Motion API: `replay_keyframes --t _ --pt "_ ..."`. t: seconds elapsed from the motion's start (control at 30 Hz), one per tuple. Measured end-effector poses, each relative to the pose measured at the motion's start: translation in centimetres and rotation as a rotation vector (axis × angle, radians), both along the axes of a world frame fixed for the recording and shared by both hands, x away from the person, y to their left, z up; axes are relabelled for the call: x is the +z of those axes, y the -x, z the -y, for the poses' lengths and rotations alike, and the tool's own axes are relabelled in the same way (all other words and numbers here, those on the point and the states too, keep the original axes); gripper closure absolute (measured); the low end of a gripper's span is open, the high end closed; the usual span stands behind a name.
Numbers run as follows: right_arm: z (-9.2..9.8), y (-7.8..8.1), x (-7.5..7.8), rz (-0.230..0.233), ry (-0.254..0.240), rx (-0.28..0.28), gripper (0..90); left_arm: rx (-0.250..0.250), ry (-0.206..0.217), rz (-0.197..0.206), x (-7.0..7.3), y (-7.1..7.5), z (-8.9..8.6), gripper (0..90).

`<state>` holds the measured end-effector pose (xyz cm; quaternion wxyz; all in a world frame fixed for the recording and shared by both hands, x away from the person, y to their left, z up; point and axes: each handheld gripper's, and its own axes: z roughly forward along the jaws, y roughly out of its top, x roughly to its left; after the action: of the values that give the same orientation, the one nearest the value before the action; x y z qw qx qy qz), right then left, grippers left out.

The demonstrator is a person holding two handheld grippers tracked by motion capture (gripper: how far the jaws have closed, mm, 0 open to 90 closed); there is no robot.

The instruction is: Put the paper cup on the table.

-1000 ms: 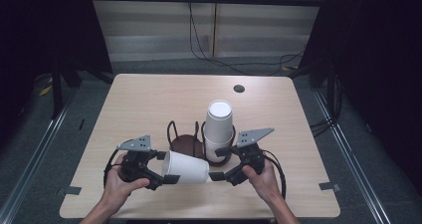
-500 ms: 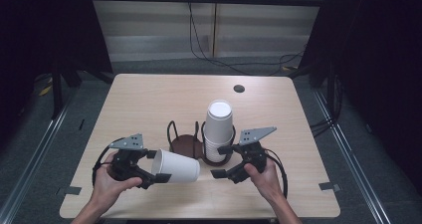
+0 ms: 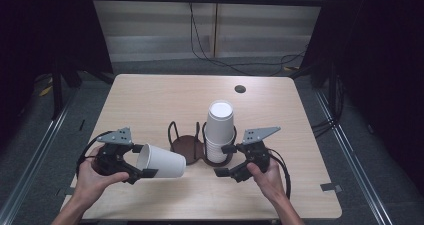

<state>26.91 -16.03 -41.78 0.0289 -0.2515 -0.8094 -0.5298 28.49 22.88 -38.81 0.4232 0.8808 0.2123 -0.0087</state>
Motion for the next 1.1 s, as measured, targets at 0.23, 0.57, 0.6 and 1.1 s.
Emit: replay_keyframes --t 0.23,0.57,0.6,1.1 --pt "-0.1 0.1 -0.1 0.003 0.000 0.006 13.9 0.058 -0.062 -0.027 -0.7 -0.9 -1.2 12.2" --pt "-0.1 0.2 0.0 0.004 0.011 0.003 14.0 0.130 -0.119 -0.047 -0.6 -2.3 -3.2 12.2" --pt "-0.1 0.2 0.0 0.008 0.012 0.003 14.0 0.132 -0.129 -0.049 -0.4 -2.5 -3.3 12.3" --pt "-0.7 0.5 -0.4 0.001 0.028 0.019 14.0 0.148 -0.286 0.000 1.4 -5.2 -2.6 12.2"
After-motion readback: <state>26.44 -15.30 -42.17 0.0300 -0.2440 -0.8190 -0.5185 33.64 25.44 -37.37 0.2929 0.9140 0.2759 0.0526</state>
